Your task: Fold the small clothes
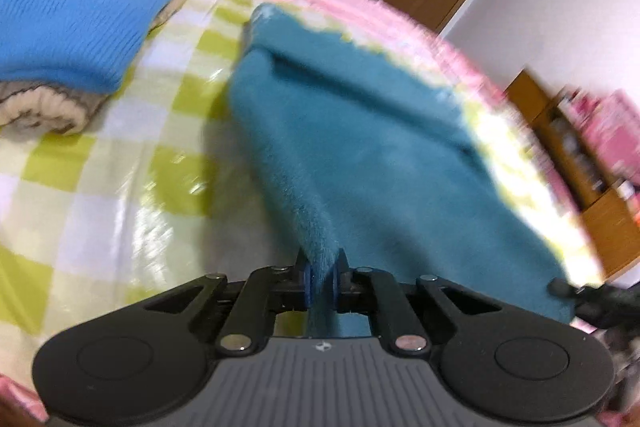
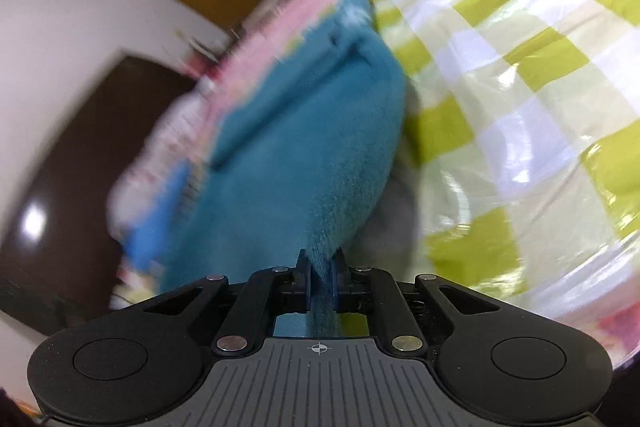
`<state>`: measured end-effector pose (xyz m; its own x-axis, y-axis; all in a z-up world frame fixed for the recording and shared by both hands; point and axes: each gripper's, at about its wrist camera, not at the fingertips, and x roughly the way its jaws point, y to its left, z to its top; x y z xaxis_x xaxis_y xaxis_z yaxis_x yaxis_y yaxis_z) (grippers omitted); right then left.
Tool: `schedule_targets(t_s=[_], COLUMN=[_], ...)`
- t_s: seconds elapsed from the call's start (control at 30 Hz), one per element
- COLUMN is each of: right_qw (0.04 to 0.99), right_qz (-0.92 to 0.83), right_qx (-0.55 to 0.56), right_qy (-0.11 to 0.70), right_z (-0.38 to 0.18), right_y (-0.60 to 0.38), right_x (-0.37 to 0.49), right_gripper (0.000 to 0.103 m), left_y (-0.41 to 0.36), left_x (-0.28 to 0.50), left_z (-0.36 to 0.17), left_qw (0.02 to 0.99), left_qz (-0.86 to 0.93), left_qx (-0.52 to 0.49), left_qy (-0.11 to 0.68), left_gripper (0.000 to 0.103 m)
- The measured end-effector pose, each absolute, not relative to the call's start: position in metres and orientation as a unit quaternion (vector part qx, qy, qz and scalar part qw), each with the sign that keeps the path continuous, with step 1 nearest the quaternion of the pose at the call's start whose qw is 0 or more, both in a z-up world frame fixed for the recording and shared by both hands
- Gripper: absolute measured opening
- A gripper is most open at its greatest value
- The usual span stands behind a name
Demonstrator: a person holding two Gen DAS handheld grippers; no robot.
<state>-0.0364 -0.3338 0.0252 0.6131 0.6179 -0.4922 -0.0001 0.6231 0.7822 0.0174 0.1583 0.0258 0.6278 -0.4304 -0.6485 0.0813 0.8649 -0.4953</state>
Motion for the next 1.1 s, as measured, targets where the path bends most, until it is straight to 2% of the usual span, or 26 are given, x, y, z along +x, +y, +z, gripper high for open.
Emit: schedule_targets(t_s=[0.27,0.5,0.67,0.83,1.1], right_qw=[0.776,0.791,0.797,0.800,0.795], right_qz=[0.214,0.187,0.149,0.098,0.061], right_qx=[0.511,0.529,0.537,0.535,0.532], right_qy=[0.301,0.246,0.234,0.254,0.285], right_z=[0.050,0.067,0.056,0.025,-0.013], right_y=[-0.336,-0.341,-0.340,-0.339,-0.340], right_x=[0.011,0.108,0.181,0.241,0.276], right_gripper=[0.010,0.010,0.010,0.010,0.010], left_y=[0.167,0.184,0.192,0.192,0.187], left_x=[0.074,0.157,0.218,0.266,0.300], left_z=[0.057,0.074,0.063,0.039,0.010], left_qw=[0.867,0.882,0.892,0.890,0.884], left_qz=[-0.198,-0.170,-0.132,-0.102,-0.072], left_qx=[-0.326,-0.349,-0.343,-0.339,-0.327], left_qy=[0.321,0.266,0.265,0.288,0.325], left_gripper=[0.015,0.015,0.015,0.015,0.016])
